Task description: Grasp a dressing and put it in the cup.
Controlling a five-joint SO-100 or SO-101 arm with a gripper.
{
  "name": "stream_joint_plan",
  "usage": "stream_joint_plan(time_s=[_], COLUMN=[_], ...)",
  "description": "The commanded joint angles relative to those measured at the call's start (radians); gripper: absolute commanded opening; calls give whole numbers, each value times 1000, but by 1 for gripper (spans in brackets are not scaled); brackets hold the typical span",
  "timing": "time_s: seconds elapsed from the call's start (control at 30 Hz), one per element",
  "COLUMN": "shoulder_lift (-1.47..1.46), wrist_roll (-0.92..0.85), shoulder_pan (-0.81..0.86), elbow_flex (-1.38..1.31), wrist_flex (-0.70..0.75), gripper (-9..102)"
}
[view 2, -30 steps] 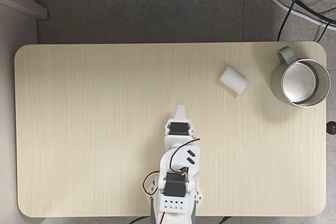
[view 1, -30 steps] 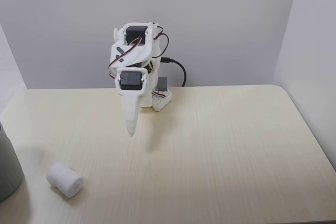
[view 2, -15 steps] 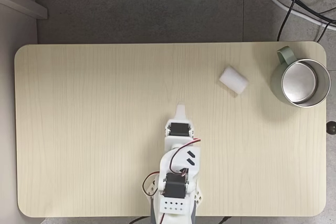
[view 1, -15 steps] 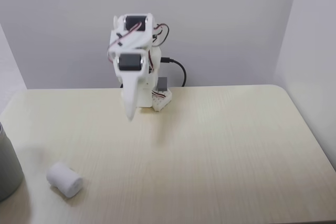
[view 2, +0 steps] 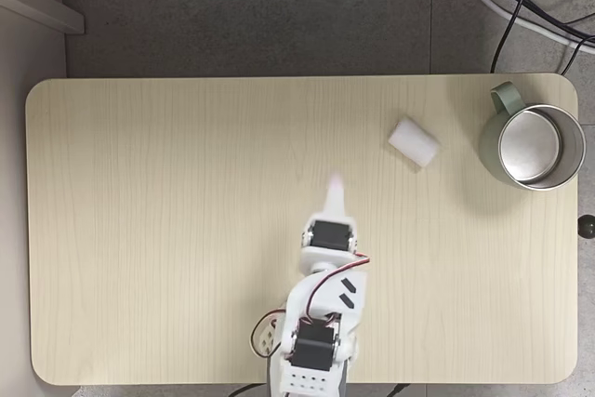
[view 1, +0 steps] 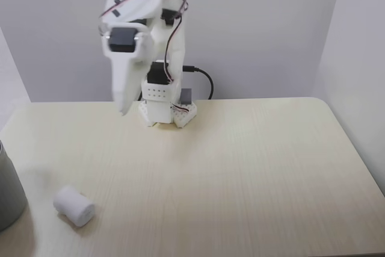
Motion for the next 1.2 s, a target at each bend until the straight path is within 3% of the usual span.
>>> stream_joint_plan(time_s=[0.0,0.23,0.4,0.8,1.17], shoulder_lift=[187,390,554,986,1255], wrist_roll=[31,51,49,38,28], shoulder_pan=[61,172,224,252,255], elbow_flex=[169,290,344,342,495], wrist_flex=[80,132,115,-78,-84], gripper=[10,23,24,24,24])
